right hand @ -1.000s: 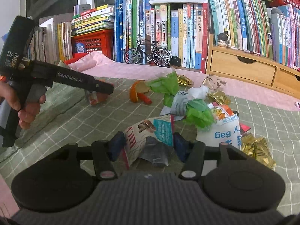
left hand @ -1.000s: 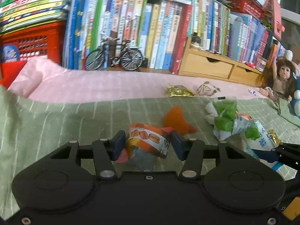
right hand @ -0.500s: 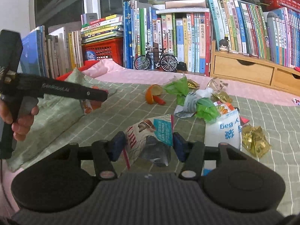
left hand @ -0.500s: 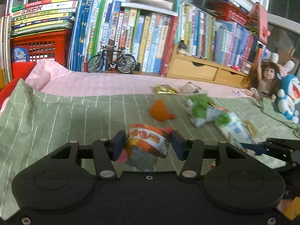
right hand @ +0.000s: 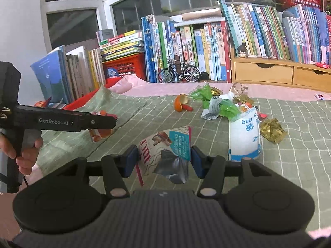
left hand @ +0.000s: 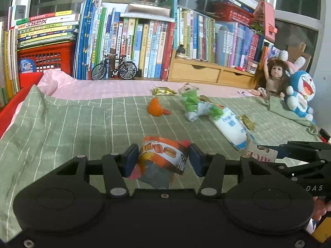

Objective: Collect trash
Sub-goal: 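Carry both held wrappers down past the bed edge toward the bin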

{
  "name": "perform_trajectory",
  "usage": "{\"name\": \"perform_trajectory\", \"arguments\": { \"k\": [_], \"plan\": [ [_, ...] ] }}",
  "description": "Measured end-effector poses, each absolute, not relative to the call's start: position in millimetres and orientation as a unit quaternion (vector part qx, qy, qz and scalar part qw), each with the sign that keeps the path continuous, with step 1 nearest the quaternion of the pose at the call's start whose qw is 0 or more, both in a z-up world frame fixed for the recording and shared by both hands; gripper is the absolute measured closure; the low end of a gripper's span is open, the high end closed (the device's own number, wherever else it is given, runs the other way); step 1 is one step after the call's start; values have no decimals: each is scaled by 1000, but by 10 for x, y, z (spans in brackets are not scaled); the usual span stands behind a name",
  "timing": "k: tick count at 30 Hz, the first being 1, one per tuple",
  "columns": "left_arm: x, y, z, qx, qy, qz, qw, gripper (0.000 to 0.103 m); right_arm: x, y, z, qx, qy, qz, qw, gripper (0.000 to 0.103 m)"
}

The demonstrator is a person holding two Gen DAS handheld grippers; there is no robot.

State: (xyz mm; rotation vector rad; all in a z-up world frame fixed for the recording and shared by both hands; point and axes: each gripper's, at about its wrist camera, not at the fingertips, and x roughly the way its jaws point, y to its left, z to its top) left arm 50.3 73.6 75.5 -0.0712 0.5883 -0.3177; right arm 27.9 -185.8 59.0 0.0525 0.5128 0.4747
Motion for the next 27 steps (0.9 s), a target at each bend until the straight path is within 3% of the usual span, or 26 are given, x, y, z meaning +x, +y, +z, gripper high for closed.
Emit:
{"name": "perform_trajectory", "arguments": {
  "k": [27],
  "plan": [
    [-1084,630,546,-53,312,-207,926,52,-1056,-1881,371,34,283,240,928,44]
  ]
}}
